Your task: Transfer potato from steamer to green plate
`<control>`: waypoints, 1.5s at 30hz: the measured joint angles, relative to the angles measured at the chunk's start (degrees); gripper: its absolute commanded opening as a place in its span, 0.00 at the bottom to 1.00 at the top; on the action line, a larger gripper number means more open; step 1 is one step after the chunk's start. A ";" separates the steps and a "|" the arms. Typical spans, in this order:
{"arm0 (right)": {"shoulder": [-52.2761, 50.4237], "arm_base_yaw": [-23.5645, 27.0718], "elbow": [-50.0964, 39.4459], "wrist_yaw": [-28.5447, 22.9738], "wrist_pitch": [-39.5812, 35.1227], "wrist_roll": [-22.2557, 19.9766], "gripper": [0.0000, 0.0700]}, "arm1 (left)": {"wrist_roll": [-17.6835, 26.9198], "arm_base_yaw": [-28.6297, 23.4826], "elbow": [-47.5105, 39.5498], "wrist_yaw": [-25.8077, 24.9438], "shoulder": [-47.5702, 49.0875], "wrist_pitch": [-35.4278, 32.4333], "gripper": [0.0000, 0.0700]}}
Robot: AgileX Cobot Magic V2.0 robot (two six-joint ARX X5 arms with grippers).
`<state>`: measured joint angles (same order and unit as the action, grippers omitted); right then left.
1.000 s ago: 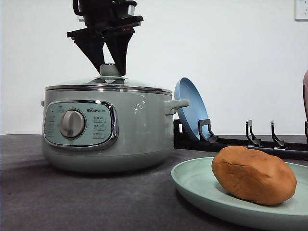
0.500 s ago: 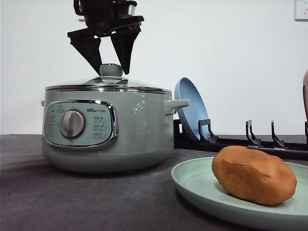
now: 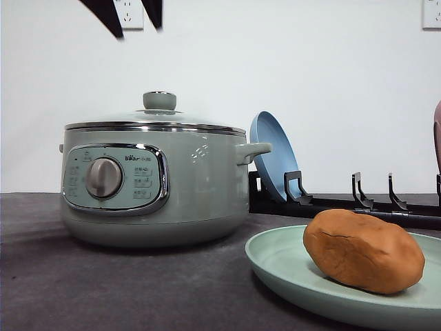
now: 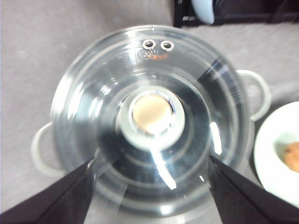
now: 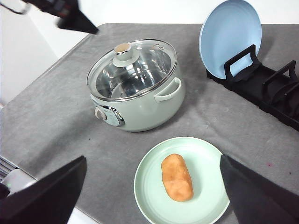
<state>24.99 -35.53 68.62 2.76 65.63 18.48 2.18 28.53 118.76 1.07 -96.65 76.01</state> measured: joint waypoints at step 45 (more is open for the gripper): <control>0.00 0.00 0.00 1.74 2.71 -8.07 0.02 | -5.80 0.04 -53.11 -14.96 66.26 -15.37 0.00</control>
<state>24.99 -35.53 68.62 4.50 68.33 10.41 -3.62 28.58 65.65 -13.89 -30.39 60.64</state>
